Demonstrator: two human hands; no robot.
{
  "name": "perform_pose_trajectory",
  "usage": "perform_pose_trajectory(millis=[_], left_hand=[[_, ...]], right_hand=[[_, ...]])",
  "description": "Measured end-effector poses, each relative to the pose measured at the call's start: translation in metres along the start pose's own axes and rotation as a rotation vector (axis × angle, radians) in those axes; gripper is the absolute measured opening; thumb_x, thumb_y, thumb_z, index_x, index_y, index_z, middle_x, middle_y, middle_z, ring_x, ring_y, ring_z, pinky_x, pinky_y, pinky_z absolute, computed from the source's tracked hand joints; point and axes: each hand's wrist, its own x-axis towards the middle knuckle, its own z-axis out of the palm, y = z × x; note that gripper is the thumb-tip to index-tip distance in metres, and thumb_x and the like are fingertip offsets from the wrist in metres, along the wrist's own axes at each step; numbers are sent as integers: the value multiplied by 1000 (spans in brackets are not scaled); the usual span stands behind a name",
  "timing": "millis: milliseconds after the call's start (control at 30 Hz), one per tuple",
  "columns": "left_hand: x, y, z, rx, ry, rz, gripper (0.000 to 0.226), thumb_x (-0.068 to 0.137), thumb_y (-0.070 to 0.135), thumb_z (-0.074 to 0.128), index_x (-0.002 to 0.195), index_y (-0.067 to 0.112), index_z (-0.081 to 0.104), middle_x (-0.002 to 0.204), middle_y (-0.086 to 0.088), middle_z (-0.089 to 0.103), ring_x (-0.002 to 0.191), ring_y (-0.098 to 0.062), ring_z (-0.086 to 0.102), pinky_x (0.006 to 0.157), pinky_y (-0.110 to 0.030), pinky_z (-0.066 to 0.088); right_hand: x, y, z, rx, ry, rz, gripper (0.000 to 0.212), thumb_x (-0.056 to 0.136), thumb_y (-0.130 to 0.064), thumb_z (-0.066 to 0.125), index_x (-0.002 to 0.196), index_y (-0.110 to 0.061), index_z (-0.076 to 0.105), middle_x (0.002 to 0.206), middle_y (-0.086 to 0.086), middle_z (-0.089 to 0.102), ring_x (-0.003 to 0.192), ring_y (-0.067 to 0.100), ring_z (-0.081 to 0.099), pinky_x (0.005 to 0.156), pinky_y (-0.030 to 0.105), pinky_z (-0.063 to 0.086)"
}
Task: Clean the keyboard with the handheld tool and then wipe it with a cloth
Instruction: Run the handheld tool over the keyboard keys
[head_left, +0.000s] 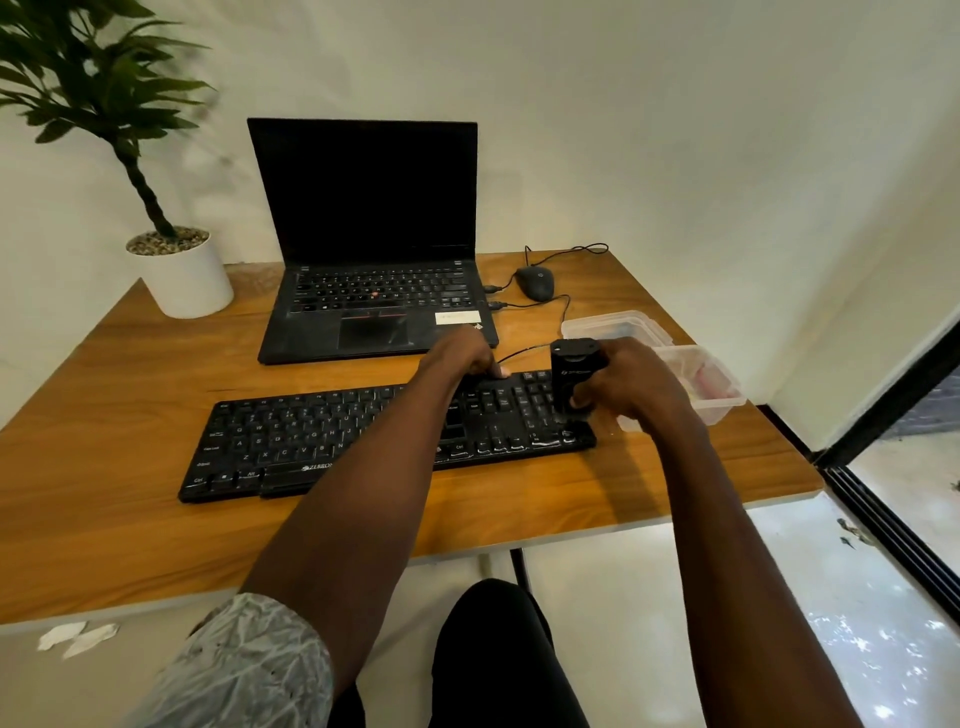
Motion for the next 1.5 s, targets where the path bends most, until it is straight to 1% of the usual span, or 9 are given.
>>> perform_pose_trajectory(millis=[133, 267, 433, 567, 700, 900, 1100, 1267, 1500], left_hand=[[3, 0, -1, -12, -16, -15, 58, 78, 32, 78, 123, 1, 59, 126, -13, 60, 114, -31, 57, 97, -40, 47], [2, 1, 0, -16, -34, -28, 62, 79, 35, 77, 126, 1, 55, 129, -14, 58, 117, -32, 54, 97, -41, 46], [1, 2, 0, -3, -38, -36, 67, 77, 37, 78, 129, 1, 54, 131, -14, 57, 119, -33, 54, 100, -42, 45], [0, 2, 0, -19, -31, -32, 66, 79, 36, 77, 129, 1, 53, 132, -16, 55, 120, -33, 52, 98, -41, 45], [0, 3, -1, -10, -46, -25, 62, 81, 36, 75, 128, 0, 54, 131, -15, 57, 119, -32, 53, 98, -39, 45], [-1, 2, 1, -22, -24, -23, 61, 80, 33, 76, 126, 1, 54, 129, -14, 57, 118, -31, 53, 96, -39, 45], [0, 2, 0, -26, -36, -28, 59, 80, 34, 76, 125, 1, 56, 128, -14, 58, 117, -32, 54, 96, -40, 46], [-1, 3, 0, 4, -24, -27, 62, 78, 36, 78, 124, 1, 57, 130, -14, 58, 117, -32, 54, 93, -38, 46], [-1, 1, -1, 6, -5, -22, 62, 80, 36, 76, 126, 1, 55, 130, -12, 58, 118, -31, 54, 94, -38, 46]], right_hand=[[-6, -2, 14, 94, -129, -47, 40, 69, -4, 78, 105, -16, 66, 104, 5, 70, 99, 21, 65, 83, 36, 52], [-3, 5, 3, 82, 36, -23, 41, 71, -5, 77, 109, -13, 66, 104, 4, 68, 96, 20, 63, 82, 34, 50], [-5, 0, 18, 170, -82, -48, 44, 70, -6, 78, 111, -15, 65, 107, 5, 70, 99, 21, 65, 83, 35, 52], [-4, 6, 14, 102, 102, -58, 41, 71, -10, 79, 110, -15, 67, 107, 4, 70, 96, 18, 62, 81, 32, 47], [-4, 13, 1, -15, -32, 17, 47, 65, -14, 82, 110, -13, 67, 104, 7, 71, 95, 23, 65, 90, 46, 53], [-6, 7, 18, -6, 203, -96, 40, 75, -16, 77, 114, -14, 67, 108, 5, 71, 92, 13, 60, 79, 28, 44], [-16, 13, 6, -111, 60, -12, 41, 71, -16, 79, 110, -12, 68, 107, 8, 70, 96, 22, 62, 85, 37, 49], [-8, 8, 24, -30, 250, -78, 40, 74, -24, 78, 112, -16, 68, 106, 4, 72, 86, 13, 59, 69, 26, 40], [-27, 18, 21, 1, 187, -70, 42, 74, -23, 79, 113, -15, 67, 107, 5, 72, 93, 18, 63, 77, 29, 45]])
